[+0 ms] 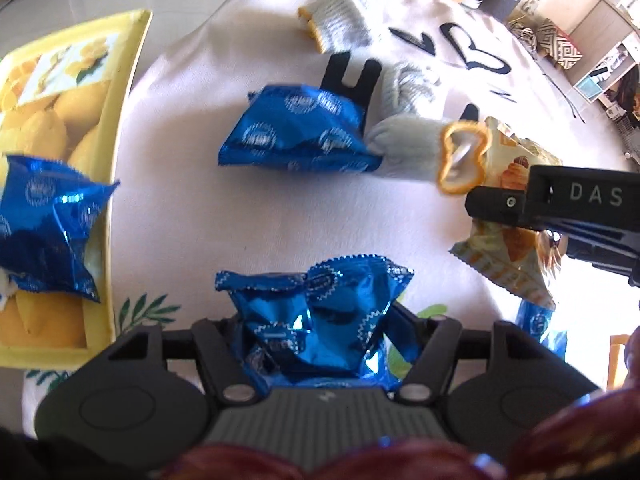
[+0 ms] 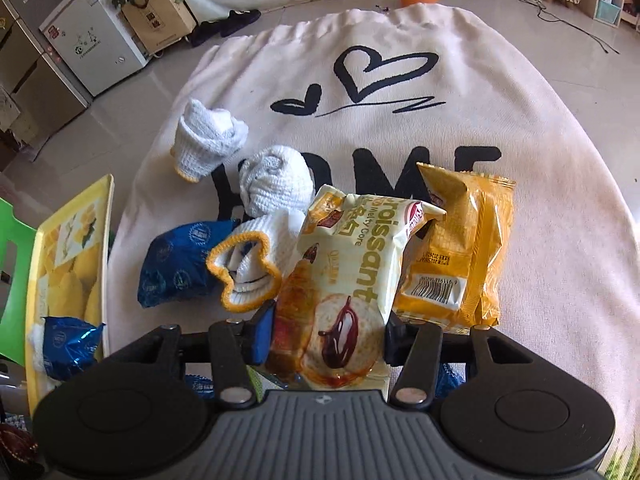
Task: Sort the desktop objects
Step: 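Close the left tool on the blue packet while the right tool closes on the croissant packet, then carry the blue packet in the left tool and croissant packet in the right tool to the tray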
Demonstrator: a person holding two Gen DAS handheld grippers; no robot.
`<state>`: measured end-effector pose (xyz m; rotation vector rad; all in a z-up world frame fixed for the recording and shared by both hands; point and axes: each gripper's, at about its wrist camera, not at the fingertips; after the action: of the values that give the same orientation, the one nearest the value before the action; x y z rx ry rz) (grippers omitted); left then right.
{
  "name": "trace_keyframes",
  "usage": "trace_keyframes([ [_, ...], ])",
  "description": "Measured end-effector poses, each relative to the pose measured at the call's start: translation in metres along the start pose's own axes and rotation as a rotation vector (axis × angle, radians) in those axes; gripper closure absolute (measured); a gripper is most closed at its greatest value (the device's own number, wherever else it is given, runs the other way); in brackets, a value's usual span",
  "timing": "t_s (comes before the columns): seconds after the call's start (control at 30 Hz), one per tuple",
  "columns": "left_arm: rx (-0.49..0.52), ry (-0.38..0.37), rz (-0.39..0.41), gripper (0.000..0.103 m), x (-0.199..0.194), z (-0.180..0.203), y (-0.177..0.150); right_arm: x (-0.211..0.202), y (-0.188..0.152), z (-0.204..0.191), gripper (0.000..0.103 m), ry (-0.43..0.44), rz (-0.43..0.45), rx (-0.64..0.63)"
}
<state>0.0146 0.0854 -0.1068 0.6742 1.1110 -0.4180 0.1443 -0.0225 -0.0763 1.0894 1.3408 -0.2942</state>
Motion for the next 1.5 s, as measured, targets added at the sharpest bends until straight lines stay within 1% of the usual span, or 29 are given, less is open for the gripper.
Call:
trace_keyframes([
  [0.17,-0.042,-0.053,0.039,0.039,-0.018,0.001,0.018,-0.011,0.005,0.003,0.051,0.010,0.040,0.027],
  [0.27,-0.065,-0.066,0.081,0.039,-0.027,-0.001,0.031,-0.017,0.009,0.004,0.051,0.040,0.058,0.044],
  [0.37,-0.100,-0.050,0.107,0.039,-0.032,-0.008,0.039,-0.018,0.011,-0.002,0.051,0.071,0.059,0.034],
  [0.5,-0.164,-0.037,0.111,0.039,-0.036,-0.023,0.046,-0.014,0.011,-0.014,0.051,0.127,0.045,0.020],
  [0.63,-0.202,-0.024,0.172,0.039,-0.050,-0.038,0.060,-0.014,0.013,-0.029,0.051,0.167,0.054,-0.010],
  [0.87,-0.311,-0.001,0.236,0.039,-0.071,-0.080,0.084,-0.007,0.015,-0.066,0.051,0.281,0.060,-0.076],
  [1.03,-0.428,0.003,0.267,0.039,-0.083,-0.122,0.102,0.001,0.019,-0.095,0.051,0.358,0.067,-0.113],
  [1.2,-0.527,0.042,0.311,0.039,-0.091,-0.161,0.117,0.017,0.020,-0.120,0.051,0.381,0.073,-0.132],
  [1.3,-0.558,0.065,0.329,0.039,-0.093,-0.177,0.126,0.029,0.021,-0.133,0.051,0.394,0.059,-0.124],
  [1.5,-0.614,0.128,0.338,0.039,-0.087,-0.200,0.139,0.045,0.024,-0.164,0.051,0.431,0.070,-0.170],
])
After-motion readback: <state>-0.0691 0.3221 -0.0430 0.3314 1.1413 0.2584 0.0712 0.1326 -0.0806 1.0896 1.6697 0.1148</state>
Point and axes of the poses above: each gripper's, at about its wrist camera, not at the fingertips, and x roughly the way its jaws point, z to its right, y to its top, and after that the axes turned 9 degrees about -x, right-handed
